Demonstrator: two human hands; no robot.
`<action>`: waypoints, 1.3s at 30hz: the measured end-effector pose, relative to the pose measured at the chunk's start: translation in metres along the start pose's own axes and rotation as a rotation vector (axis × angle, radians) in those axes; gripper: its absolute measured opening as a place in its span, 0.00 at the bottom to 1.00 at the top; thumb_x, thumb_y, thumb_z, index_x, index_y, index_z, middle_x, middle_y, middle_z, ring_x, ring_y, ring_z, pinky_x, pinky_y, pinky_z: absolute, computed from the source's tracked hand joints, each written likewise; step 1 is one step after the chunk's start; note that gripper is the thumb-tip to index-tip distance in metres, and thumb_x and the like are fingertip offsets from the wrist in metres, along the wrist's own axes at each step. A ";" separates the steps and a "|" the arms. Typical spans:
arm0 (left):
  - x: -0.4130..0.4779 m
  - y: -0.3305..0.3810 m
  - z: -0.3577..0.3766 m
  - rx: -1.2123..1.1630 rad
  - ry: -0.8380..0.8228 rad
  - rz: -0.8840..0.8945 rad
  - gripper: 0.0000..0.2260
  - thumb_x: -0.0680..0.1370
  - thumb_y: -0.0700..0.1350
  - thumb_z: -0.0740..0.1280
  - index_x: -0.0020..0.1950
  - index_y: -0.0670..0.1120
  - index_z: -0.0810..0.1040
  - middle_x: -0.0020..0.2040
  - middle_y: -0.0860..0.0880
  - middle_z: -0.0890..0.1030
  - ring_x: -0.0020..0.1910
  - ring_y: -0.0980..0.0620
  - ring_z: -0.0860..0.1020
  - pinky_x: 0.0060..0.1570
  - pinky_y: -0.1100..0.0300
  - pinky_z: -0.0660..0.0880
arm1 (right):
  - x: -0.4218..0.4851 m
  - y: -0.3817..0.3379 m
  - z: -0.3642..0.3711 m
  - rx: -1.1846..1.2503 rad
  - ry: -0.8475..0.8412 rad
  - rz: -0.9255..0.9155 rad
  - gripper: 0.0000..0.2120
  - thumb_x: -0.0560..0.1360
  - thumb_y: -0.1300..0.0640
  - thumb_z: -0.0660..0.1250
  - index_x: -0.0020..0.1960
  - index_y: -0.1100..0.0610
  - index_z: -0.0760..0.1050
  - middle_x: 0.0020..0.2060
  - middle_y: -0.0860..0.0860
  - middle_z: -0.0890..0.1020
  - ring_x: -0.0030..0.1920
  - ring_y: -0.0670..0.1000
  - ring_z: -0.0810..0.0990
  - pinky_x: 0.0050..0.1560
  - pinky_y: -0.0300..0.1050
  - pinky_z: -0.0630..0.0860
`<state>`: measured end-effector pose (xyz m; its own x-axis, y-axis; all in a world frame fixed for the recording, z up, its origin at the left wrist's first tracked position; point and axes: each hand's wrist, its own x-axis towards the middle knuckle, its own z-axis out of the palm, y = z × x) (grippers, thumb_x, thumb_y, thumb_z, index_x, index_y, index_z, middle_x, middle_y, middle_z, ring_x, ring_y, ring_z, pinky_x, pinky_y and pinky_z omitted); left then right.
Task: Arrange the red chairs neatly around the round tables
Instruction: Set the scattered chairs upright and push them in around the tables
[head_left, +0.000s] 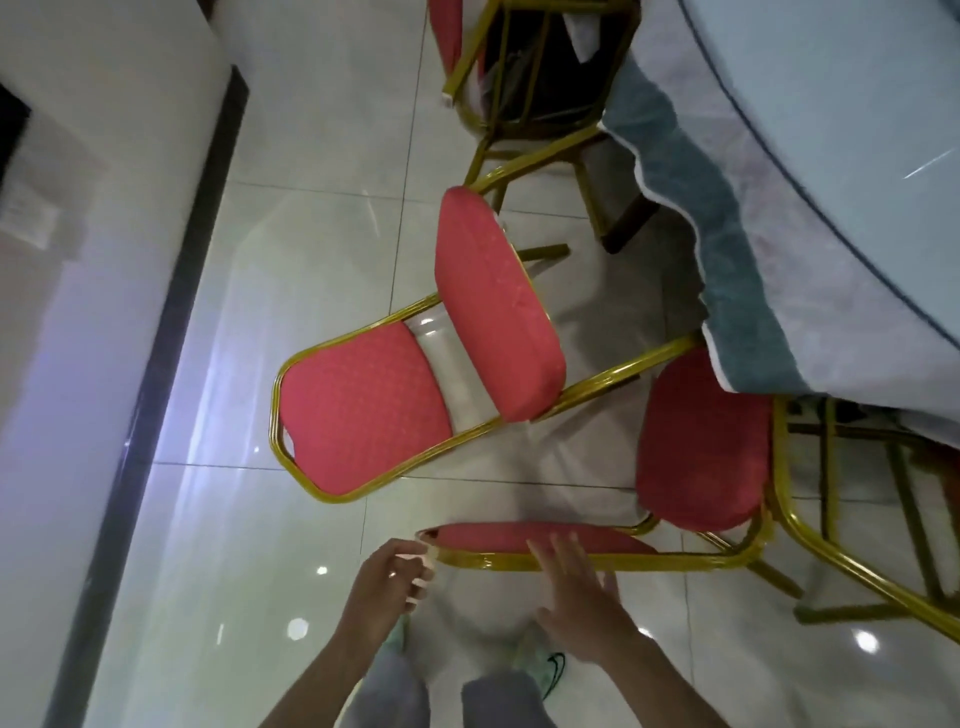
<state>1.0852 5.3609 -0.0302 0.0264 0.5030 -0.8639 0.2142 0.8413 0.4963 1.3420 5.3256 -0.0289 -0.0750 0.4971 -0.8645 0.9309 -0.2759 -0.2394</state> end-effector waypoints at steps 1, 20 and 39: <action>0.009 -0.012 0.000 0.005 -0.002 -0.019 0.10 0.80 0.33 0.62 0.53 0.42 0.81 0.42 0.38 0.84 0.35 0.49 0.77 0.35 0.60 0.71 | 0.013 0.005 0.007 -0.065 0.009 -0.002 0.38 0.84 0.52 0.61 0.83 0.43 0.39 0.83 0.49 0.38 0.82 0.53 0.34 0.79 0.66 0.35; 0.058 -0.110 -0.085 0.220 0.115 -0.049 0.17 0.77 0.33 0.68 0.46 0.57 0.83 0.37 0.49 0.83 0.33 0.51 0.81 0.40 0.56 0.80 | 0.104 -0.033 0.009 -0.649 0.075 -0.110 0.14 0.83 0.63 0.59 0.65 0.56 0.77 0.61 0.55 0.82 0.61 0.56 0.80 0.64 0.52 0.75; -0.014 -0.001 -0.071 0.984 0.073 0.471 0.14 0.76 0.48 0.72 0.58 0.60 0.75 0.52 0.61 0.79 0.52 0.59 0.77 0.56 0.66 0.75 | -0.045 -0.121 -0.065 -0.545 0.095 -0.307 0.12 0.80 0.58 0.63 0.62 0.55 0.78 0.54 0.57 0.82 0.54 0.59 0.80 0.62 0.54 0.73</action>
<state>1.0158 5.3675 -0.0128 0.2590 0.7708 -0.5820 0.8855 0.0512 0.4618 1.2564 5.3903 0.0678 -0.3589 0.5645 -0.7433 0.9223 0.3368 -0.1896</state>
